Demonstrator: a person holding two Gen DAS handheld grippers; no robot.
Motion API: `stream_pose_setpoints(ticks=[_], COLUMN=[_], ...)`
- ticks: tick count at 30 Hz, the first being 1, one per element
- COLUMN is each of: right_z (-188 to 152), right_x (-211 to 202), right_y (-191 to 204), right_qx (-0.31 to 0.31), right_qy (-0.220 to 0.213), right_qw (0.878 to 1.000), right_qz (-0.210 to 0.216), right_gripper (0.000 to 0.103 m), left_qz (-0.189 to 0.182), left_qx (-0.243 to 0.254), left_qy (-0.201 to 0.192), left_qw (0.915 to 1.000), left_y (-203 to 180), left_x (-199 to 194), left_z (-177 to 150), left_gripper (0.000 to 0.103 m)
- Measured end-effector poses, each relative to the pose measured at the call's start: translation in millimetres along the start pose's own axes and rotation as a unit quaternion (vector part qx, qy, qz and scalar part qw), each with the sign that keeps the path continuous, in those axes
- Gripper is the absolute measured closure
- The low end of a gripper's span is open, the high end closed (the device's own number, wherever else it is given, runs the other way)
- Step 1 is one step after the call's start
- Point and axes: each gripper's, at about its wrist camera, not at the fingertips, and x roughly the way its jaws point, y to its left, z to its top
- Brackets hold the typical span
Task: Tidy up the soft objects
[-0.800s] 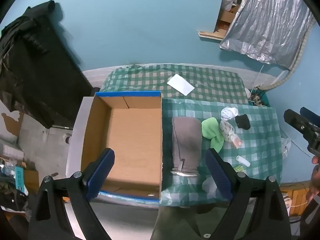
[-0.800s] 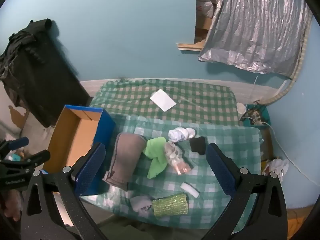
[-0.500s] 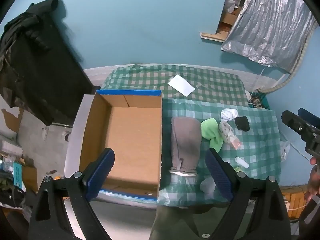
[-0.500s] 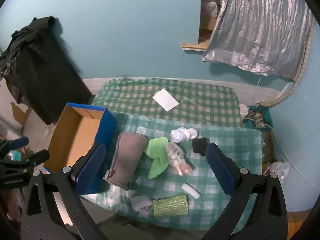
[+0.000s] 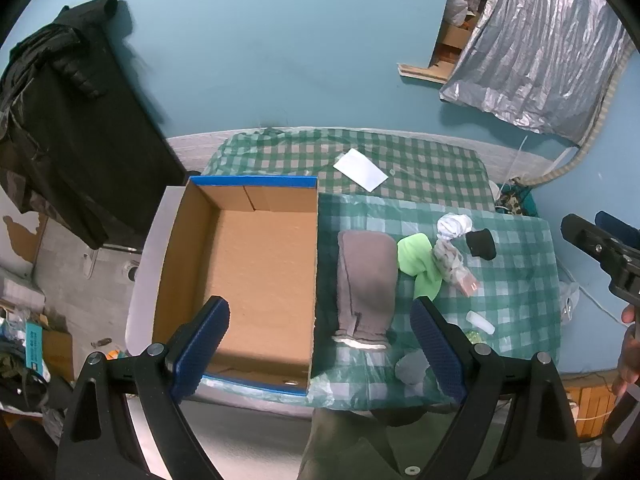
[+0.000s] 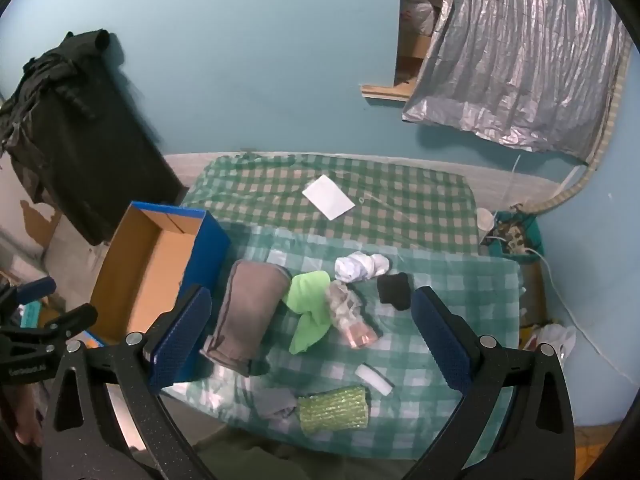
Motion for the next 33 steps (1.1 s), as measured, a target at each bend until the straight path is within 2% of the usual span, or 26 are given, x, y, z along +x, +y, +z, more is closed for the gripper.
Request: stream_pose_setpoints(ticks=[33], right_z=[0.0], right_x=[-4.4], right_y=[-1.4], right_qx=[-0.001], right_qy=[0.002], right_qw=[1.000], right_qz=[-0.002], right_gripper=[0.002], left_qz=[-0.007], left_qx=[0.006], left_qy=[0.003], left_qw=[1.0000], left_y=[-21.7], left_x=[-3.4], left_z=[-10.9], left_gripper=[0.010])
